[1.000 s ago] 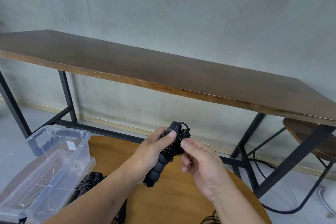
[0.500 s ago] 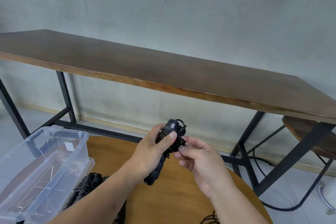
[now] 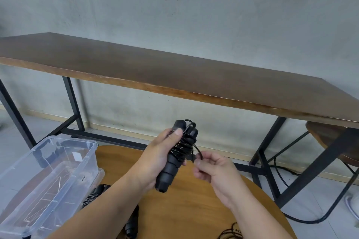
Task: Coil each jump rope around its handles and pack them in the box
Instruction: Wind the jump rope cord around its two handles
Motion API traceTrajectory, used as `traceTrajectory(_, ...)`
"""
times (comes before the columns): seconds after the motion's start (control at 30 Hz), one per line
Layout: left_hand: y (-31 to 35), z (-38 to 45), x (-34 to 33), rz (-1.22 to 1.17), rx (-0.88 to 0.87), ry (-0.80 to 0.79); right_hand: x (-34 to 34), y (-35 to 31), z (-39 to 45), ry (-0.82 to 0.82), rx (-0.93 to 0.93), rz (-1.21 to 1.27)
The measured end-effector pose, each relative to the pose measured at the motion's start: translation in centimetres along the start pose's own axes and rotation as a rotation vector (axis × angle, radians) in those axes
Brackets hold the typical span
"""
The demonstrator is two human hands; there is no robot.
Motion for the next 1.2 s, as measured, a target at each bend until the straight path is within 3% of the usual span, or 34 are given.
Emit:
traceTrajectory(0.07,0.5,0.1,0.1,0.456,-0.142,0.061,-1.2,0.2,-0.3,-0.019,0.039,-0.134)
traceTrajectory(0.17,0.0,0.0,0.0,0.694,-0.19,0.083,-2.1,0.5,-0.4,0.013,0.022,-0.325)
traceTrajectory(0.3,-1.1,-0.3,-0.6,0.59,-0.164,0.059,-3.4,1.2,-0.8,-0.011,-0.033,-0.252)
traceTrajectory(0.4,-1.7,0.3,-1.0,0.484,-0.111,0.041,-3.8,1.1,-0.8,0.105,0.096,-0.398)
traceTrajectory(0.47,-2.4,1.1,-0.3,0.403,-0.01,0.14,-3.4,0.7,-0.7,0.215,0.141,-0.437)
traceTrajectory(0.53,-3.2,1.9,0.7,0.37,0.114,0.236,-3.6,0.9,-0.6,0.209,0.13,-0.458)
traceTrajectory(0.6,-4.2,2.2,0.8,0.373,0.186,0.237,-4.1,1.5,-1.0,0.195,0.112,-0.505)
traceTrajectory(0.77,-5.6,1.2,0.2,0.343,0.122,0.344,-4.6,2.4,-1.0,0.255,0.151,-0.672)
traceTrajectory(0.93,-6.6,-0.3,-0.2,0.431,-0.048,0.409,-4.8,5.0,-0.5,0.289,0.13,-0.427)
traceTrajectory(1.2,-10.2,-1.4,0.6,0.459,0.033,0.387,-4.6,10.1,0.7,0.25,-0.044,-0.203)
Point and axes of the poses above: each hand's wrist, its own z-axis towards the middle knuckle, its own x-axis out of the back of the hand, y = z × x, the point moved 4 cm from there along z, towards the middle knuckle, and after that the axes turned 6 degrees about -x, right-handed, at the moved point
